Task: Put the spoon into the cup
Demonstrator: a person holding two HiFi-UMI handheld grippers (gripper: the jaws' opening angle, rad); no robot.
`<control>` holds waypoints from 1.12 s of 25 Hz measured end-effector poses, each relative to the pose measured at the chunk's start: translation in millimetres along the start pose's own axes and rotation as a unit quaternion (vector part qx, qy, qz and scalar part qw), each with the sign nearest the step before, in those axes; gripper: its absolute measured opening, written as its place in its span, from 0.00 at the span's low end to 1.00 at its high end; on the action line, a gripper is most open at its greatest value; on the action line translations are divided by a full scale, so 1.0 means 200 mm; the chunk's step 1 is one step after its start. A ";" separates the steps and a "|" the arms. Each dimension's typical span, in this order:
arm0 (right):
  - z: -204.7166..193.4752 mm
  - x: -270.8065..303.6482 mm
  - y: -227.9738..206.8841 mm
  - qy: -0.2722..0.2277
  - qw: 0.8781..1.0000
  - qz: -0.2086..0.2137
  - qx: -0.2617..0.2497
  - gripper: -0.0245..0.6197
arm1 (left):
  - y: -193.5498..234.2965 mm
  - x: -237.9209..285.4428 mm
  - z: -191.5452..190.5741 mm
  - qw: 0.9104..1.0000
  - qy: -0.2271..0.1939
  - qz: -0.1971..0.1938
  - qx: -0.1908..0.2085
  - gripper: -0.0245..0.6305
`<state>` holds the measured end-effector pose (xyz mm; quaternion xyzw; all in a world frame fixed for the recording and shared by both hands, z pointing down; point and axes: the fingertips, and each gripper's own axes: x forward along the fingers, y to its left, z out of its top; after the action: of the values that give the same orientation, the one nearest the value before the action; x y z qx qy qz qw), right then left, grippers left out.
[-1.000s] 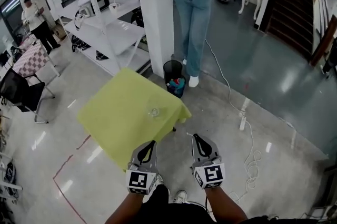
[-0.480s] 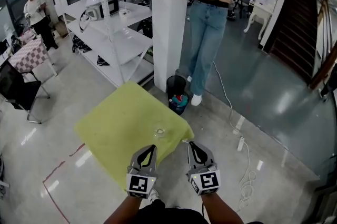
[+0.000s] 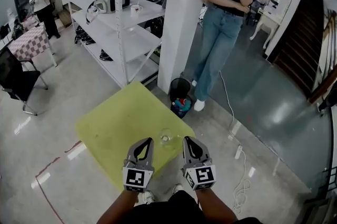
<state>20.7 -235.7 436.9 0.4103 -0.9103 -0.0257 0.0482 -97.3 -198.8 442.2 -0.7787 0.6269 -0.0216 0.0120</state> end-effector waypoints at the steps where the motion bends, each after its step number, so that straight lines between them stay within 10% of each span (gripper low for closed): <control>1: -0.02 0.03 0.00 0.004 1.000 0.006 0.002 0.05 | 0.01 0.01 -0.02 1.000 0.005 0.005 0.000 0.05; 28: -0.54 0.54 -0.12 0.087 0.988 0.123 0.026 0.05 | 0.15 0.43 -0.39 0.993 0.069 0.094 -0.028 0.05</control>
<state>-20.8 -332.0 549.3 0.2967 -0.9467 0.0397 0.1191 -112.1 -289.4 520.5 -0.7131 0.6969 -0.0562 -0.0512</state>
